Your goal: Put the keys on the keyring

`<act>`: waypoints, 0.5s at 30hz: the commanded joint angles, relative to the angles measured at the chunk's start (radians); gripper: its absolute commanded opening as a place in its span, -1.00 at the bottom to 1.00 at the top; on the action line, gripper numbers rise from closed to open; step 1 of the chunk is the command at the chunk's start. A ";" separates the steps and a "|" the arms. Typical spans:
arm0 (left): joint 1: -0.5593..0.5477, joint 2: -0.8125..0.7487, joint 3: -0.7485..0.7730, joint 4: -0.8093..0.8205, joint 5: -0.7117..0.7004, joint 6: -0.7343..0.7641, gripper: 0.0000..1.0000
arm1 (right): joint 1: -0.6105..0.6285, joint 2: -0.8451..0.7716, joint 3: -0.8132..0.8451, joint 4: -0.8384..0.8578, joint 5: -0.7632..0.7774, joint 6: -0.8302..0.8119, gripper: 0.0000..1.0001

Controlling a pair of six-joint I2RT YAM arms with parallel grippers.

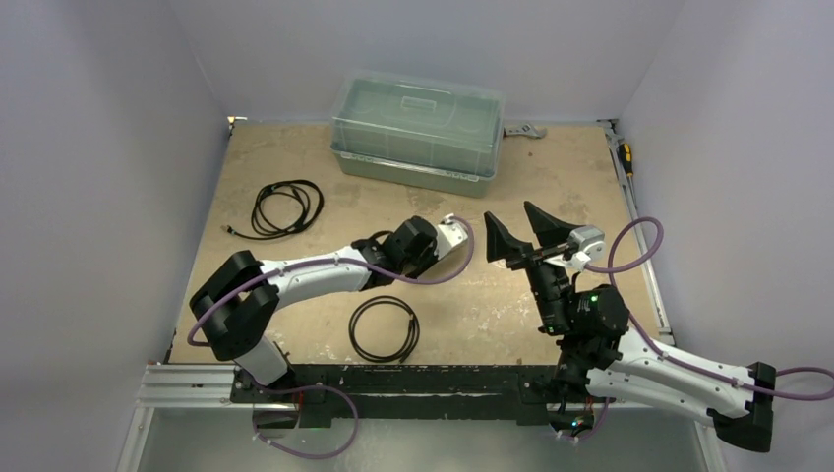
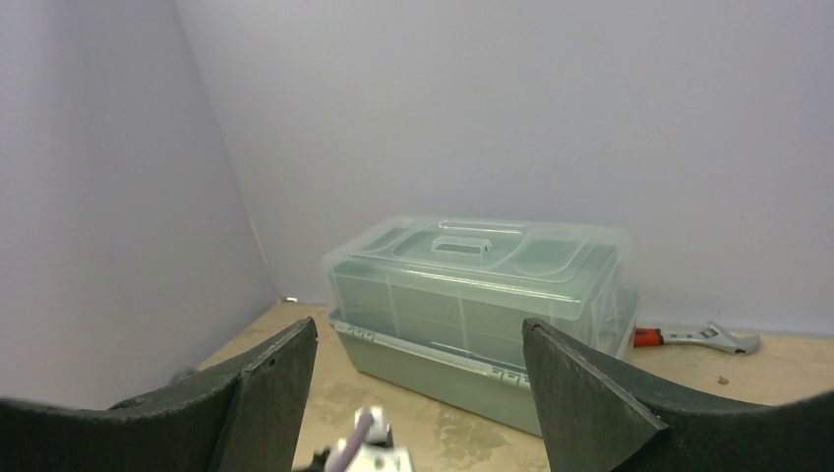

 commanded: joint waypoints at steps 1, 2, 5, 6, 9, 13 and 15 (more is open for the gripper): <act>-0.035 -0.028 -0.092 0.106 0.046 -0.081 -1.00 | -0.003 -0.006 -0.004 0.049 0.030 -0.010 0.60; -0.043 -0.030 -0.109 0.114 0.062 -0.088 -1.00 | -0.003 -0.004 -0.005 0.049 0.031 -0.010 0.60; -0.069 -0.040 -0.149 0.143 0.100 -0.098 -1.00 | -0.003 0.001 -0.003 0.048 0.031 -0.009 0.60; -0.079 -0.042 -0.160 0.151 0.111 -0.096 -1.00 | -0.003 0.001 -0.003 0.046 0.033 -0.009 0.60; -0.098 -0.035 -0.186 0.180 0.126 -0.090 -1.00 | -0.003 0.003 -0.003 0.046 0.032 -0.007 0.60; -0.104 -0.008 -0.201 0.199 0.091 -0.092 -1.00 | -0.003 0.010 -0.001 0.046 0.033 -0.007 0.60; -0.104 -0.003 -0.202 0.205 0.084 -0.103 -1.00 | -0.003 0.008 -0.001 0.046 0.035 -0.006 0.60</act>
